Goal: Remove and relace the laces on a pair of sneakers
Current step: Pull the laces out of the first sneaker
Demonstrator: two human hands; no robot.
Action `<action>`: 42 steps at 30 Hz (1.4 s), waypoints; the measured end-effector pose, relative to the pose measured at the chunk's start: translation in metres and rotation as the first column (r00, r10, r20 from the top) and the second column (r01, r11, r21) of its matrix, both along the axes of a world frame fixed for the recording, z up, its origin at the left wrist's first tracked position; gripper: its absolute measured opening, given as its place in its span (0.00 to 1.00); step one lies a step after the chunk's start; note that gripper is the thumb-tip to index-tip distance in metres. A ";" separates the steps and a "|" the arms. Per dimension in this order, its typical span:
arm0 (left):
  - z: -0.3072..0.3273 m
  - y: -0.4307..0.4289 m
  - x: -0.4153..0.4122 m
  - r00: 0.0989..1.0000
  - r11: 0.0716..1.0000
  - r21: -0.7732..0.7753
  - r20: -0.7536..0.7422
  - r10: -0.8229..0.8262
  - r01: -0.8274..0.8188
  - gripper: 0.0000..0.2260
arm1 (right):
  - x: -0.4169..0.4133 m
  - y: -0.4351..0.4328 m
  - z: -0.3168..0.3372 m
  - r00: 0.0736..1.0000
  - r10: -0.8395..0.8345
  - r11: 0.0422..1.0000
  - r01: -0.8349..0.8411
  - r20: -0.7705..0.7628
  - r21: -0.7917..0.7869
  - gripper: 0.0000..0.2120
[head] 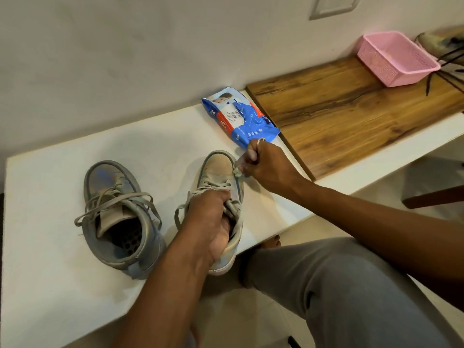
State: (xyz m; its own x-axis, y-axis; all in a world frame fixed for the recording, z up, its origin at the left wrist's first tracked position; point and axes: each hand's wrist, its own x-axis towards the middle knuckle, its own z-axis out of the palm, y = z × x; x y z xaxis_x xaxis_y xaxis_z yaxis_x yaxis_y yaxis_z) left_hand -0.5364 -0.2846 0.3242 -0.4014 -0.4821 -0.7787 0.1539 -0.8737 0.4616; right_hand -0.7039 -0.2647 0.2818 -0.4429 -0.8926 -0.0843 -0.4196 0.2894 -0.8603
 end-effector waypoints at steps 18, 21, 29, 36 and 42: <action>-0.009 -0.008 -0.005 1.000 0.999 0.018 -0.017 0.026 -0.026 0.09 | 0.003 0.023 0.000 0.992 0.126 0.991 -0.125 -0.021 0.053 0.21; -0.009 -0.009 -0.004 0.999 1.000 0.002 -0.021 0.030 -0.030 0.10 | 0.005 0.024 0.002 0.988 0.139 0.988 -0.134 -0.071 0.071 0.20; -0.006 -0.008 -0.002 0.998 1.000 0.013 -0.067 0.010 -0.009 0.07 | 0.002 0.000 0.005 0.999 0.032 0.999 -0.031 -0.029 0.033 0.19; 0.004 -0.005 0.009 0.987 0.993 -0.085 -0.137 -0.088 0.077 0.08 | 0.010 0.024 0.033 0.983 0.182 0.983 -0.182 0.002 0.019 0.13; 0.004 -0.026 0.025 0.981 0.997 -0.012 -0.173 -0.083 0.083 0.16 | 0.022 0.016 0.031 0.974 0.145 0.989 -0.135 -0.171 0.067 0.09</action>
